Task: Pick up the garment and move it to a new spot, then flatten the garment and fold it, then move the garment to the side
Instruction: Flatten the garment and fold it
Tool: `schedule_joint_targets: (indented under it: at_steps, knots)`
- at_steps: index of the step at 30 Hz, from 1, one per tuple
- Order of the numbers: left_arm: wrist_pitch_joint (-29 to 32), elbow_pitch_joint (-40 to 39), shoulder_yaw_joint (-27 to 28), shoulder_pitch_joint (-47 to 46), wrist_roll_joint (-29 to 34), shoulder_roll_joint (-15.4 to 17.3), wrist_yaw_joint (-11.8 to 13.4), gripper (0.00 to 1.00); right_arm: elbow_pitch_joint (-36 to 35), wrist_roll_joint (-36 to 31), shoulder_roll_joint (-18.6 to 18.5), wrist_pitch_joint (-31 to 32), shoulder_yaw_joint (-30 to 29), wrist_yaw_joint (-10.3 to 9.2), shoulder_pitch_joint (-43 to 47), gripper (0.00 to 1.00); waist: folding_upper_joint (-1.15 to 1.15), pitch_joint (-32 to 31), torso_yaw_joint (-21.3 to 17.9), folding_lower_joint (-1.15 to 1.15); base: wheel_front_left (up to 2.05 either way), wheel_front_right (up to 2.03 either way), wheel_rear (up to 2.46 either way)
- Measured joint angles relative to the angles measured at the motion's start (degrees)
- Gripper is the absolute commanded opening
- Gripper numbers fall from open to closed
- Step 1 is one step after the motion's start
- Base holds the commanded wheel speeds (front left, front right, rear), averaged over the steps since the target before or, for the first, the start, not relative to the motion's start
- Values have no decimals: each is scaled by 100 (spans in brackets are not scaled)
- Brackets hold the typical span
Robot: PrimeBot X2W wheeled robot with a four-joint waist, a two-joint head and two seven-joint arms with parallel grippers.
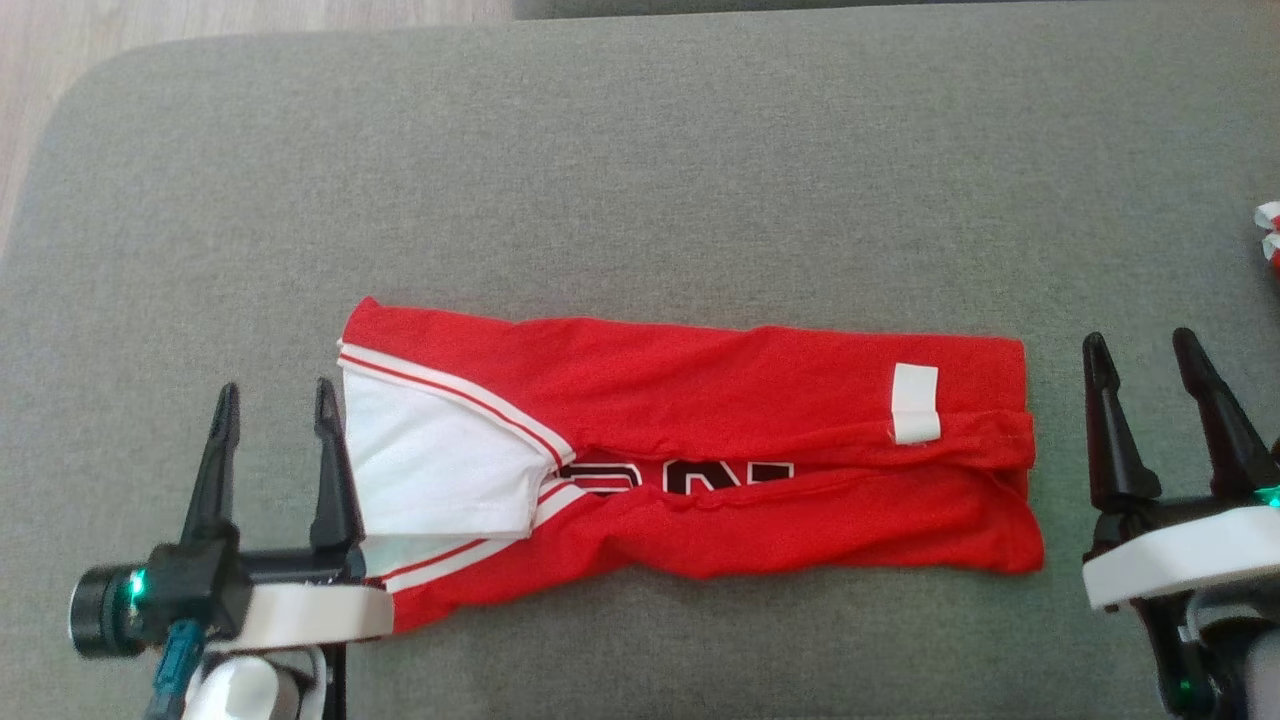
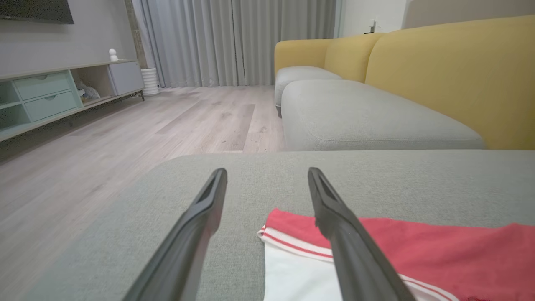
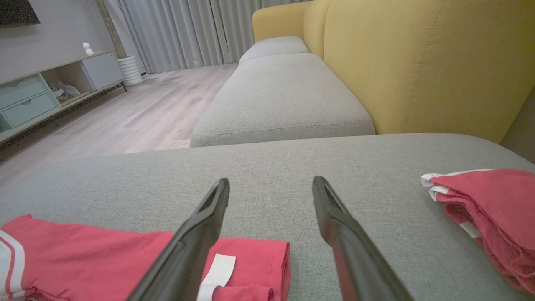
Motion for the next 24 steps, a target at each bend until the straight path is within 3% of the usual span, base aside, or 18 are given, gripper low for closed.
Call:
schedule_joint_targets:
  at_steps: [15, 24]
  knots:
    - [311, 274, -214, -368, 69, 109, -159, 100, -81, -103, 78, 214, 11, 0, -30, 100, 0, 115, -16, 1, 0, 0, 0]
    - [347, 436, -392, -667, 62, 40, -288, 100, 1411, 147, -266, 591, 90, 0, -391, 100, 0, 327, 166, 1, 0, 0, 0]
